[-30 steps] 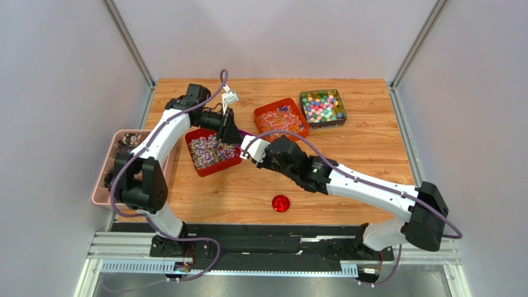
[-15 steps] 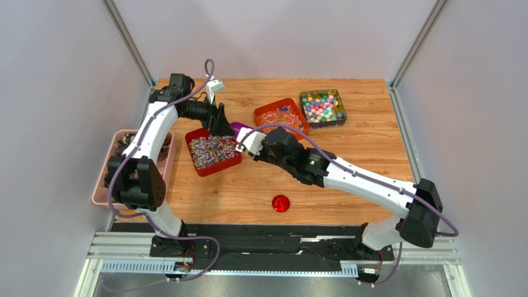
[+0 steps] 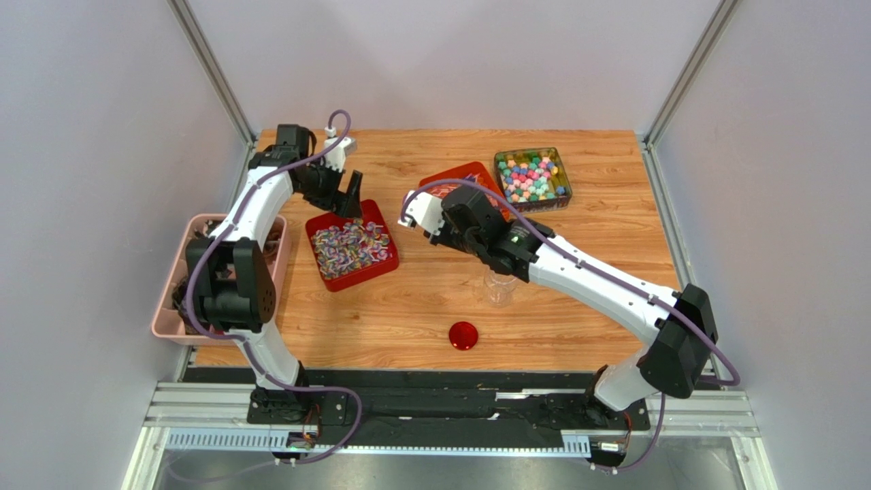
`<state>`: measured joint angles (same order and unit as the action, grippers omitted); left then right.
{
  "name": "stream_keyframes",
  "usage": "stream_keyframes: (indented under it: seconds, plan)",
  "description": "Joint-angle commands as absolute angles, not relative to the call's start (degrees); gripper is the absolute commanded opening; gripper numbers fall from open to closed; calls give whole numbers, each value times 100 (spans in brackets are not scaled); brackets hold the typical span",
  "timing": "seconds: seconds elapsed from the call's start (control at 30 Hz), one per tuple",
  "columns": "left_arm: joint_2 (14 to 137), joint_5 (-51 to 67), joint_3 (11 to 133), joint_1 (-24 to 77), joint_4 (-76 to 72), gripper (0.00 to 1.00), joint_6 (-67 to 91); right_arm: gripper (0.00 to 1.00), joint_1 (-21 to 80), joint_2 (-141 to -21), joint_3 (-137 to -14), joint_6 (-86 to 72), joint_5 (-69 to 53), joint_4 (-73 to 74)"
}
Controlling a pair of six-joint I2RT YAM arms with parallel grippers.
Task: Pack the candies
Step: Adjust the spatula, then scoop the fake candies from the storage box.
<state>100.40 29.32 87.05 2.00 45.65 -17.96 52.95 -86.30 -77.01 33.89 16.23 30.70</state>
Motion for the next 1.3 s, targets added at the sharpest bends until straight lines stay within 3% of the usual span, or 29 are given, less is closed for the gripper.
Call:
stream_keyframes:
  seconds: [0.0, 0.13, 0.67, 0.83, 1.27]
  plan:
    - [10248, 2049, 8868, 53, 4491, 94, -1477, 0, 5071, -8622, -7910, 3489, 1529, 3120]
    - [10283, 1732, 8711, 35, 4491, 89, -1345, 0, 5019, -8640, -7901, 3524, 1512, 3120]
    - [10169, 1090, 8323, -211, 3868, 82, -1740, 0, 5054, -8604, -7787, 3454, 1380, 3146]
    - [10529, 1406, 8885, -202, 3946, 75, -2389, 0, 5071, -8604, -7770, 3445, 1415, 3173]
    - [11539, 2241, 10220, -202, 4930, 74, -4393, 0, 5080, -8710, -7717, 3454, 1485, 3164]
